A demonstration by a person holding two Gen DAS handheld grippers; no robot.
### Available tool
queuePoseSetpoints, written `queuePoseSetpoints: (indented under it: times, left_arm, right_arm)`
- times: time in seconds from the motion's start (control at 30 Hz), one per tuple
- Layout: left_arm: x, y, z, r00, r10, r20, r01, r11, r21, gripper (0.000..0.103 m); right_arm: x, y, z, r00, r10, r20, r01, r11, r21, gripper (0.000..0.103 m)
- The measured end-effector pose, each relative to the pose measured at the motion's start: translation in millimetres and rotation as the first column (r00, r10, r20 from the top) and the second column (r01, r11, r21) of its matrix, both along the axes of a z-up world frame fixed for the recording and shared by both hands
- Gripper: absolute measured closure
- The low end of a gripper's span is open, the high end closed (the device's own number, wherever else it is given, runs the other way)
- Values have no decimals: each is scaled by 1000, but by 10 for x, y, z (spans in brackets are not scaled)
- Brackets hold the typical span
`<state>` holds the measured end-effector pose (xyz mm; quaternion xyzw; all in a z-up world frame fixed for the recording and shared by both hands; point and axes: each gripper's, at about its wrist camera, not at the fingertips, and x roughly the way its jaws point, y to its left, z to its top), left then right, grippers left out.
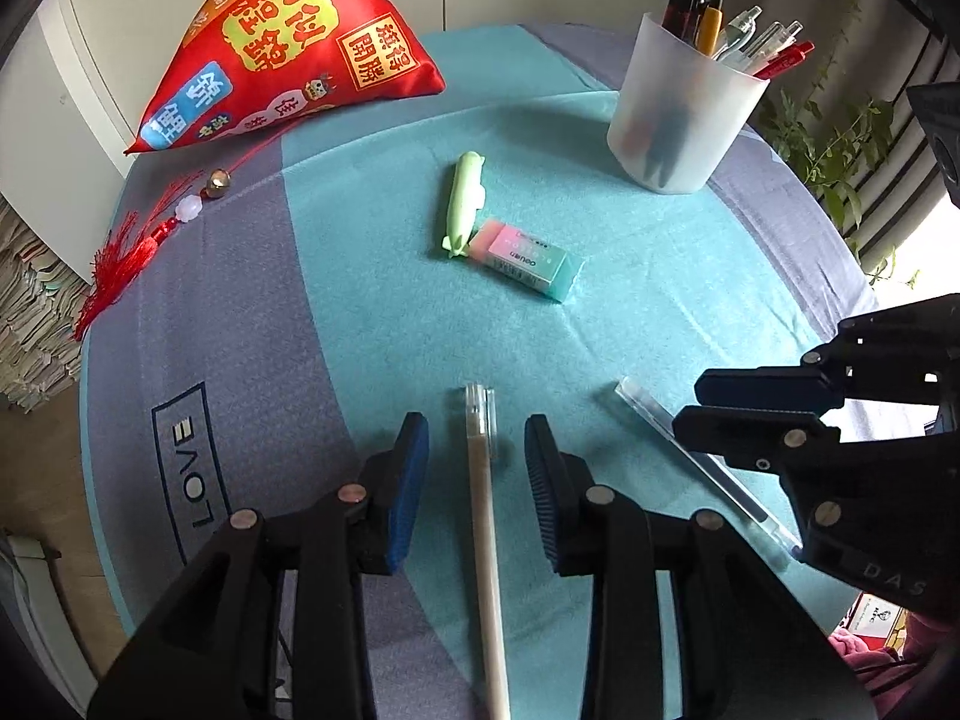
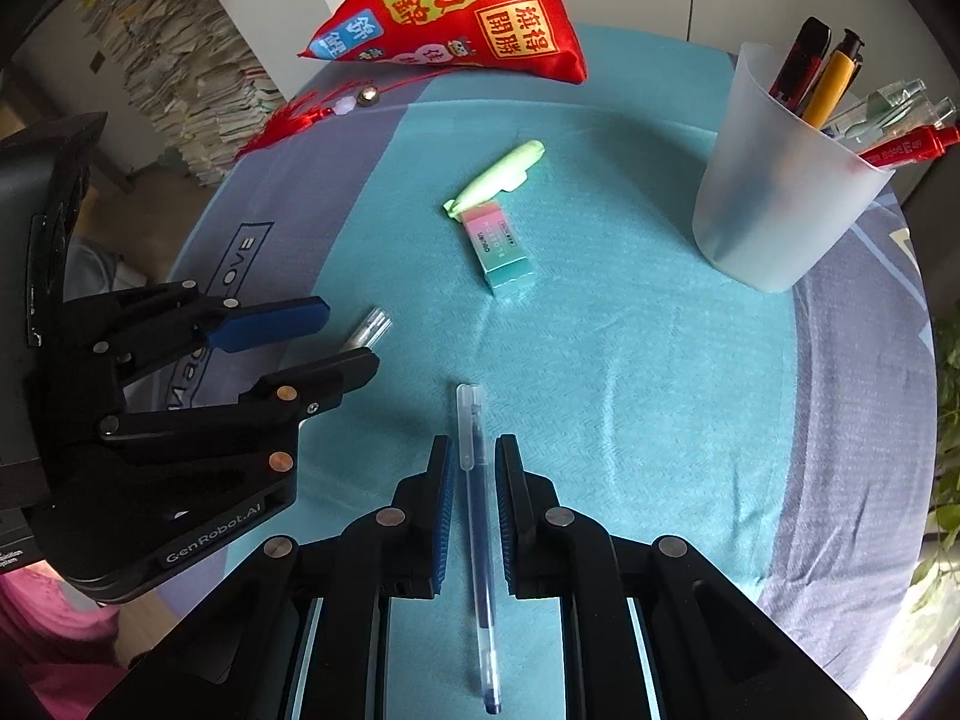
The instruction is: Organize stationery
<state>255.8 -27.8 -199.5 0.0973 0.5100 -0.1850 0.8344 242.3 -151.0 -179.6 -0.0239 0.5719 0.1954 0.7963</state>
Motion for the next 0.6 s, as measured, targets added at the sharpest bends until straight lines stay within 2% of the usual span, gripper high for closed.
queuePoseSetpoints:
  times: [0.1, 0.27, 0.3, 0.33, 0.37, 0.47, 0.6]
  left_arm:
    - [25, -4, -40, 999, 3, -49, -3, 1000, 19, 73]
    - [13, -41, -42, 1000, -14, -25, 15, 999, 30, 74]
    - [-1, -57, -42, 1000, -22, -18, 23, 999, 33, 77]
    - [-16, -67, -36, 999, -31, -15, 31, 999, 33, 88]
    - [-26, -76, -31, 999, -38, -18, 38, 999, 31, 94]
    - [-71, -82, -6, 999, -41, -14, 41, 999, 33, 94]
    - [-136, 20, 92, 1000, -29, -3, 29, 999, -16, 94]
  right_arm:
    - [35, -26, 10, 1000, -2, -3, 2, 1000, 7, 91]
    - [90, 11, 7, 1000, 18, -14, -18, 1000, 12, 91]
    - [98, 21, 1, 1000, 23, -17, -22, 1000, 13, 91]
    - [115, 41, -9, 999, 27, -22, -26, 1000, 12, 91]
    - [124, 51, -18, 999, 28, -25, -28, 1000, 12, 91]
    - [161, 74, -50, 999, 28, -38, -27, 1000, 13, 91]
    - [190, 79, -51, 999, 23, -47, -23, 1000, 16, 91]
